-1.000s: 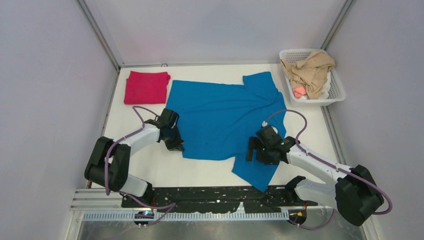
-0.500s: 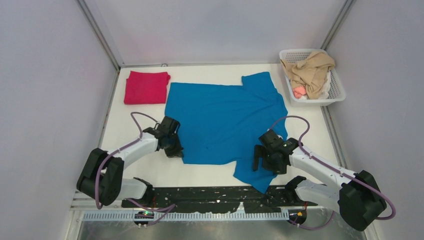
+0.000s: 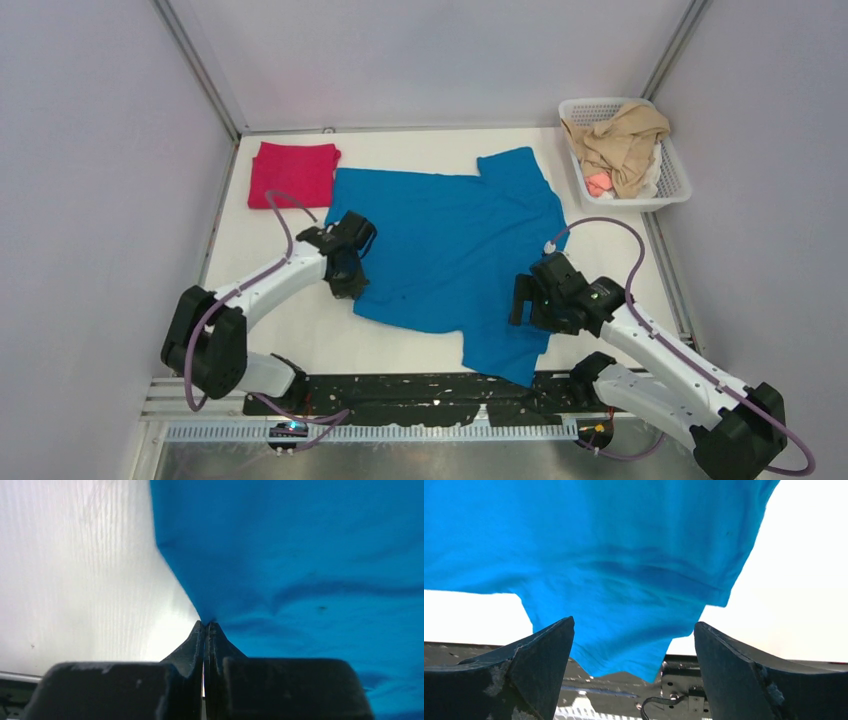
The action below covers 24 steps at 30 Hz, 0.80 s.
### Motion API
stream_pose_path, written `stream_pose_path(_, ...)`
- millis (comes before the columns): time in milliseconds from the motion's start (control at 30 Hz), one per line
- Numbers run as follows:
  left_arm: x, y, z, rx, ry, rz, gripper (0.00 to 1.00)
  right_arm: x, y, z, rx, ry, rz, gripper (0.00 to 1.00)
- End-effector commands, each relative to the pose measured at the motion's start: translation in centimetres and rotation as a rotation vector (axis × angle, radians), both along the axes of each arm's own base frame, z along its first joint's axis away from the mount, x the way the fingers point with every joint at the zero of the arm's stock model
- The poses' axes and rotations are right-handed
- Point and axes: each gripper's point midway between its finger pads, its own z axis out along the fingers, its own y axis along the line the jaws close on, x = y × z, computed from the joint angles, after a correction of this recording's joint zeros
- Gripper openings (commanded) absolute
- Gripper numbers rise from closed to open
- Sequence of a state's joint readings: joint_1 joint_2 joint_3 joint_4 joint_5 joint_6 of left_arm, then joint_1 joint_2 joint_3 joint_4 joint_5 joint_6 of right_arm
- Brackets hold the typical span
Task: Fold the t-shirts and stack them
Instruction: Flatten out the tshirt
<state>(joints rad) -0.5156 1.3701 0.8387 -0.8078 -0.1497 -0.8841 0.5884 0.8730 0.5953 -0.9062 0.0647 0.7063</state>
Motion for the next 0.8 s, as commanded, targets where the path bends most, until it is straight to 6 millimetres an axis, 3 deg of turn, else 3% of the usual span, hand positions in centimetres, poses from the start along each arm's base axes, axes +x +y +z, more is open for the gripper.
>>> stream_pose_path(0, 3.6, -1.0, 4.2, 0.138, -0.065, -0.053, 0.0, 3.0, -0.7, 3.2, -0.036, -0.172, -0.039, 0.95)
stream_pose_path(167, 7.6, -4.5, 4.7, 0.244, -0.018, -0.162, 0.0, 3.7, -1.4, 3.6, -0.076, -0.199, -0.036, 0.95)
stream_pose_path(367, 13.4, -11.8, 5.7, 0.216, -0.087, -0.344, 0.0, 4.6, -0.9, 3.6, -0.068, -0.227, -0.008, 0.95)
stream_pose_path(567, 16.8, -16.5, 4.9, 0.168, -0.116, -0.455, 0.0, 5.3, -1.0, 3.4, -0.077, -0.233, -0.009, 0.95)
stream_pose_path(667, 17.6, -18.0, 4.1, 0.125, -0.132, -0.491, 0.09, 5.5, -0.9, 3.2, -0.069, -0.237, -0.011, 0.95)
stream_pose_path(767, 17.9, -18.9, 4.1, 0.094, -0.146, -0.512, 0.3, 5.7, -0.8, 3.0, -0.067, -0.232, -0.01, 0.95)
